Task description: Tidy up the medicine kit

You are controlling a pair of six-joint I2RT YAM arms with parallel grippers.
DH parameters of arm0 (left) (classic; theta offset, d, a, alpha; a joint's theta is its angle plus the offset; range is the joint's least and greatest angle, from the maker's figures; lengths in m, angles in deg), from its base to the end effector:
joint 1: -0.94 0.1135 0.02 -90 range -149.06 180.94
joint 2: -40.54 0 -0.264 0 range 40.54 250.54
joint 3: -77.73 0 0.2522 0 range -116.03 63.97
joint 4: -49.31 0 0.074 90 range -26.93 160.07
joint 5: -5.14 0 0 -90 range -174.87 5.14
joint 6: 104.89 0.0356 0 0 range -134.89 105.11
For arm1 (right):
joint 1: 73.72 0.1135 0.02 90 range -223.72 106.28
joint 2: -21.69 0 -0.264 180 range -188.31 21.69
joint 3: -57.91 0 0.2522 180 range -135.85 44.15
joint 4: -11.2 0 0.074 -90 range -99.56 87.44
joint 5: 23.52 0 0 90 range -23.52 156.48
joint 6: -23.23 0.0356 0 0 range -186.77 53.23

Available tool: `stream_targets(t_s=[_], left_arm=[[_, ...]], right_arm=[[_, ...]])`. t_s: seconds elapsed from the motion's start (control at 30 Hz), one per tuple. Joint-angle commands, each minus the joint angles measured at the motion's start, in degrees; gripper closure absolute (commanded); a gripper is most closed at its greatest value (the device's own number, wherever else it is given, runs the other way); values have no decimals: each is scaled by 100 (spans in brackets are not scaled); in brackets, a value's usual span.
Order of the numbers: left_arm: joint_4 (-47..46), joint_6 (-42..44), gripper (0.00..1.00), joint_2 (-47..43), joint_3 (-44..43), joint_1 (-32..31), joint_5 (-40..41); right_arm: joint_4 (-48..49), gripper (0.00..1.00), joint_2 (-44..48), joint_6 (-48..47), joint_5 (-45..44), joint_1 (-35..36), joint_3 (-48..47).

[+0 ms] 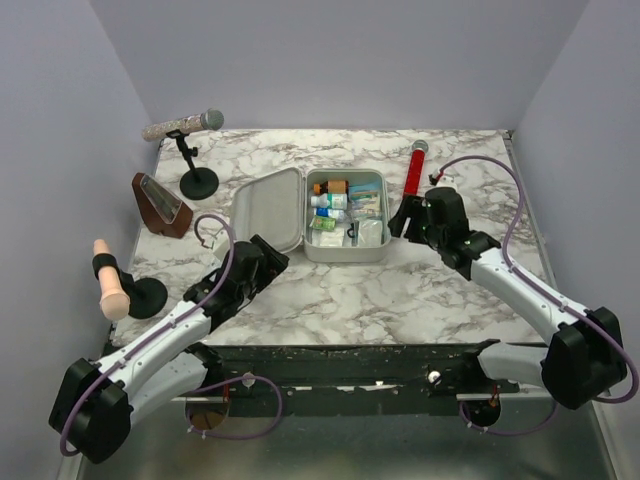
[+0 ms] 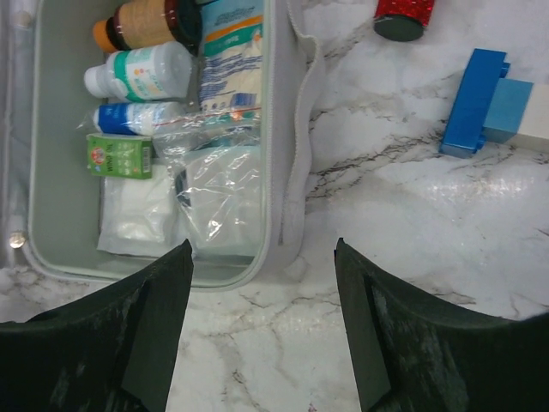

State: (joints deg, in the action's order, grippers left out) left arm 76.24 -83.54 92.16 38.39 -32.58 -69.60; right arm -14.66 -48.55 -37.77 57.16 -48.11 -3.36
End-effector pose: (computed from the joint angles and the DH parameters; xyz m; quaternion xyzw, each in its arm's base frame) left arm 0.1606 -0.0952 0.1983 -0.3245 0.8364 -0.2554 0.3603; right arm 0.2455 0.1113 0.2603 0.0637 0.8819 0.1477 0.4431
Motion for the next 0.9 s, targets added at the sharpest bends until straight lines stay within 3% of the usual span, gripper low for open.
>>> stream_targets(t_s=[0.0, 0.13, 0.27, 0.47, 0.77, 0.87], left_arm=[[550, 70, 1, -135, -612, 64, 449], [2212, 351, 1, 208, -1457, 389, 1328], [3024, 325, 1, 411, -1652, 1134, 1541], [2735, 676, 1, 796, -1607, 2393, 917], [2823, 694, 1, 2255, -2003, 2640, 1154], [2648, 721, 7, 2581, -1977, 2666, 1040]], right_arm=[[462, 25, 290, -8, 835, -12, 179], [437, 26, 642, -87, 1195, -12, 469], [463, 26, 1239, -104, 1319, -12, 935], [393, 27, 1978, -61, 1573, -3, 1375], [349, 26, 2567, 1, 1978, -3, 1648], [296, 26, 2708, -51, 1995, -3, 1692]])
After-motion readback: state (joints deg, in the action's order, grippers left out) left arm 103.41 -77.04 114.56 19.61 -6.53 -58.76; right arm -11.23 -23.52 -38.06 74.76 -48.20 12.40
